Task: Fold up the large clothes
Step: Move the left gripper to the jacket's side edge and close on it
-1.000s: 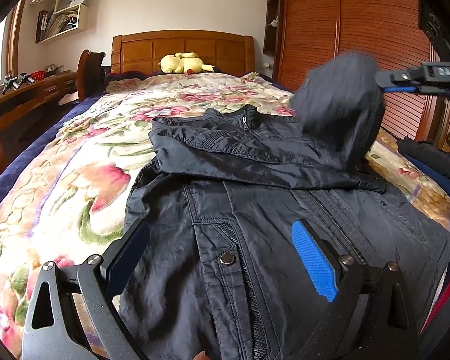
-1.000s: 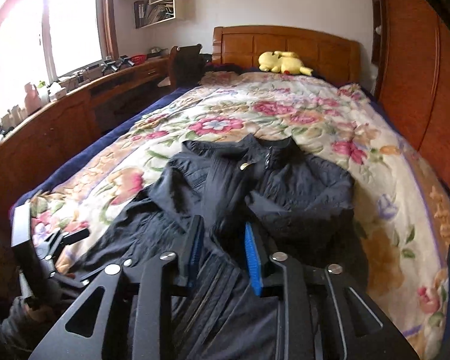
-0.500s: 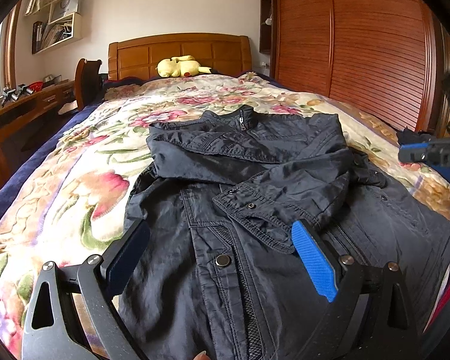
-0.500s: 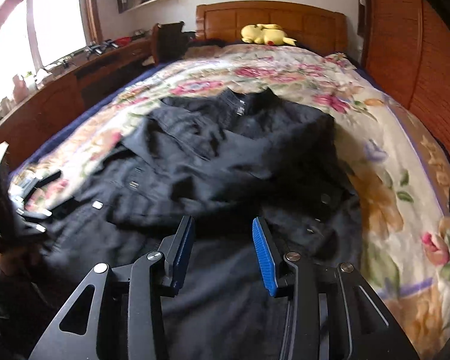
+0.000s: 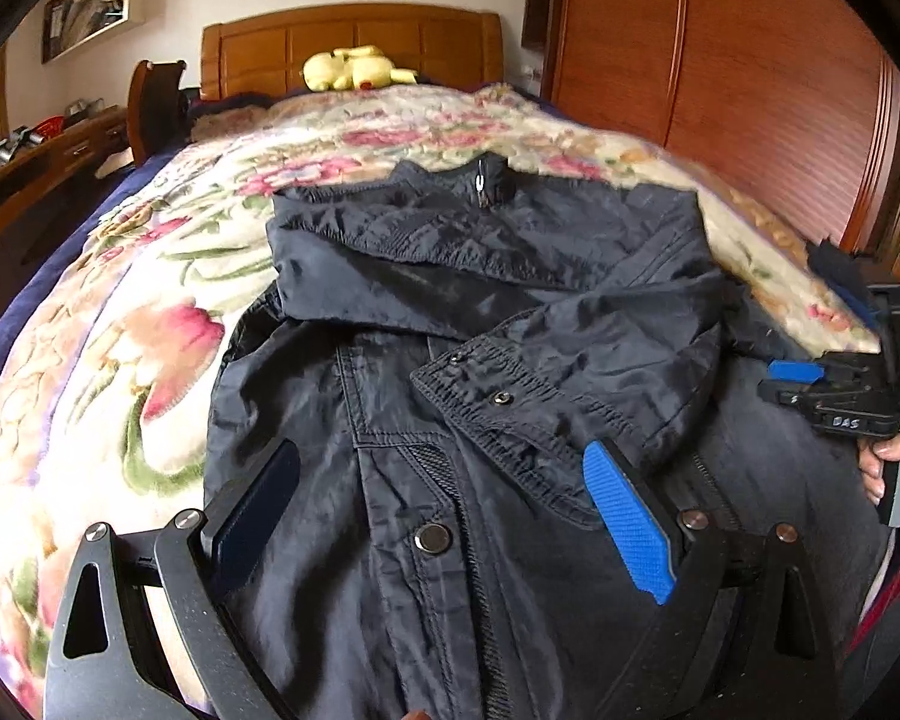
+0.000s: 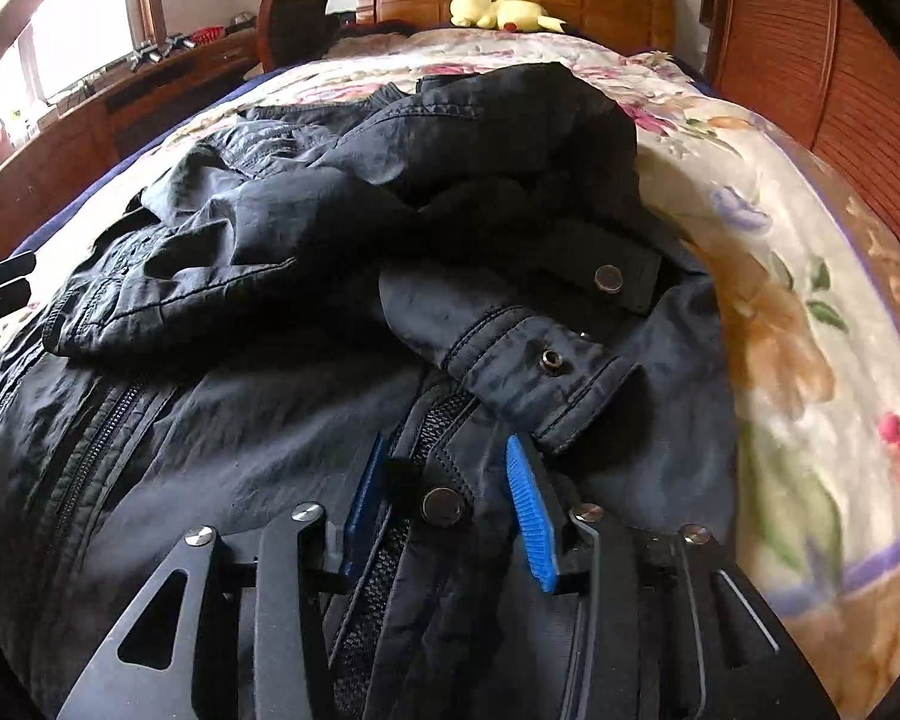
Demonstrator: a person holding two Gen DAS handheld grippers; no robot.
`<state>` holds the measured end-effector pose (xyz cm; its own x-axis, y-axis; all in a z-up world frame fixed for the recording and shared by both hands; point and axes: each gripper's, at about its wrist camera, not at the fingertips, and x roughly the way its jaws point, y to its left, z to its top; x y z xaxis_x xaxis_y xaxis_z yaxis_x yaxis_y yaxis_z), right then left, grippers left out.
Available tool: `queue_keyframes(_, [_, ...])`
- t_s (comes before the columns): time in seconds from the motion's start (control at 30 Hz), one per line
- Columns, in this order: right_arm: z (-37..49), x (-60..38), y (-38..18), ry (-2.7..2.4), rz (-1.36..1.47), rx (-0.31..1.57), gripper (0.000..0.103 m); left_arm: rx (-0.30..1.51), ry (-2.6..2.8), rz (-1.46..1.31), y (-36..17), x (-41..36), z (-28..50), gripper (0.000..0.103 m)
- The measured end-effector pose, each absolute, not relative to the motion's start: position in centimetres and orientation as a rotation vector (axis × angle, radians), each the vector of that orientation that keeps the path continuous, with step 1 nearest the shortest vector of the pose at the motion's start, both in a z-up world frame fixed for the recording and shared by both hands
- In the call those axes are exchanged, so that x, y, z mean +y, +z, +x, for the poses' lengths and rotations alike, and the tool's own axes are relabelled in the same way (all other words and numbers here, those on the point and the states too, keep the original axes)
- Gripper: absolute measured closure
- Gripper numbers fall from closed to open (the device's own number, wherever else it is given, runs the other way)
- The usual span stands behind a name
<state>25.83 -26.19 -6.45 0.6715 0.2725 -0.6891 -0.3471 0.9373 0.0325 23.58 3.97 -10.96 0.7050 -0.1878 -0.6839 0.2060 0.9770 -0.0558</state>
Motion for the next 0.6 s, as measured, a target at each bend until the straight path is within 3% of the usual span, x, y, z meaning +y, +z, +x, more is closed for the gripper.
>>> queue_keyframes(0.23, [27.0,-25.2,-7.1,0.381,-0.114,0.755,0.043,0.849,-0.27,0.061,-10.6,3.2,27.1,0.008])
queue_keyframes(0.3, [26.8,-25.1,-7.5,0.38,-0.122,0.75,0.042,0.869,-0.289,0.064,-10.5,2.8,28.3,0.013])
queue_keyframes(0.47, [26.9,-25.0,-7.8,0.384,-0.116,0.745,0.041,0.933,-0.329,0.073,-11.1,1.9,31.0,0.041])
queue_keyframes(0.6, [26.4,-25.6,-7.7,0.389,-0.11,0.742,0.041,0.962,-0.302,0.121,-11.8,1.3,32.6,0.042])
